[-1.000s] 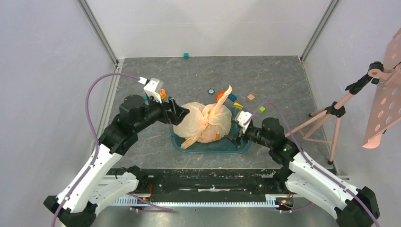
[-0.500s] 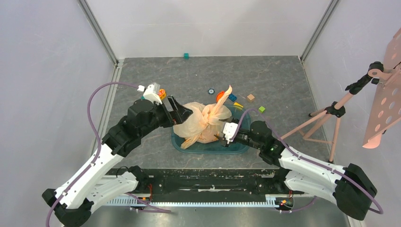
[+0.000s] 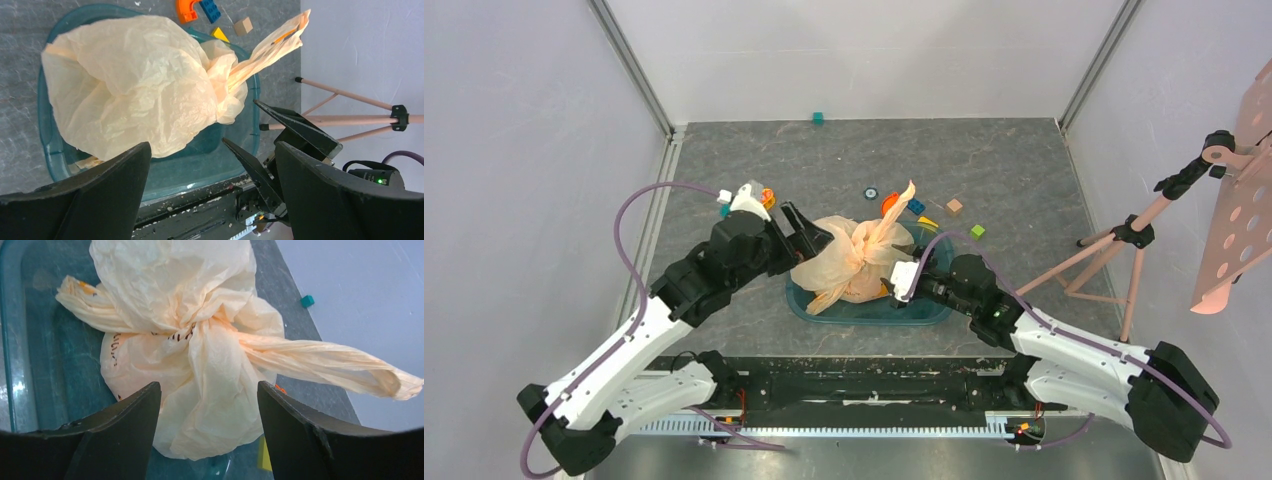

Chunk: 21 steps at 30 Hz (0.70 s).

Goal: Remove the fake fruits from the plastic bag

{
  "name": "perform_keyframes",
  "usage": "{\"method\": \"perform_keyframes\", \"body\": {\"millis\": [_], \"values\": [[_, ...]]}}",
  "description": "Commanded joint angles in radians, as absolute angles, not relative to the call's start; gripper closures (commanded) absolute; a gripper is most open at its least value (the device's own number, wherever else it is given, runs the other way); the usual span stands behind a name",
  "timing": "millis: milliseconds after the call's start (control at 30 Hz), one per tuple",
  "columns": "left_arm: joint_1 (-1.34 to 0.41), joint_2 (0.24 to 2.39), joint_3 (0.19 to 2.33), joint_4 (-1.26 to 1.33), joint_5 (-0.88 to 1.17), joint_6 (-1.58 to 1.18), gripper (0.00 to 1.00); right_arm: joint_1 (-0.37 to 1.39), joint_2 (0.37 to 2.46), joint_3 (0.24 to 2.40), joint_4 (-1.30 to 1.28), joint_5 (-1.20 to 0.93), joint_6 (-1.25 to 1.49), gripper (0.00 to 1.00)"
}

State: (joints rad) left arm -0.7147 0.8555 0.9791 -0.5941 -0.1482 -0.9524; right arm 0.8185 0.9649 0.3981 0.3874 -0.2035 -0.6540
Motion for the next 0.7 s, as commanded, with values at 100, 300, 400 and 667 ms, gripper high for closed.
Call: {"method": "perform_keyframes", "body": {"millis": [100, 300, 400, 667], "values": [[-0.830, 0.955, 1.019, -0.591, -0.272, -1.087, 0.00, 0.822, 0.982, 0.434, 0.389, -0.161, -0.711, 0.27], [-0.855, 0.996, 1.030, -0.583, -0.299, -1.124, 0.00, 0.823, 0.976, 0.445, 0.358, -0.173, -0.707, 0.28], [-0.859, 1.012, 1.046, -0.583, -0.286, -1.132, 0.00, 0.823, 0.963, 0.439, 0.358, -0.173, -0.707, 0.28], [-0.886, 1.065, 1.060, -0.586, -0.290, -1.155, 0.00, 0.823, 0.978, 0.441, 0.369, -0.179, -0.702, 0.30]]}}
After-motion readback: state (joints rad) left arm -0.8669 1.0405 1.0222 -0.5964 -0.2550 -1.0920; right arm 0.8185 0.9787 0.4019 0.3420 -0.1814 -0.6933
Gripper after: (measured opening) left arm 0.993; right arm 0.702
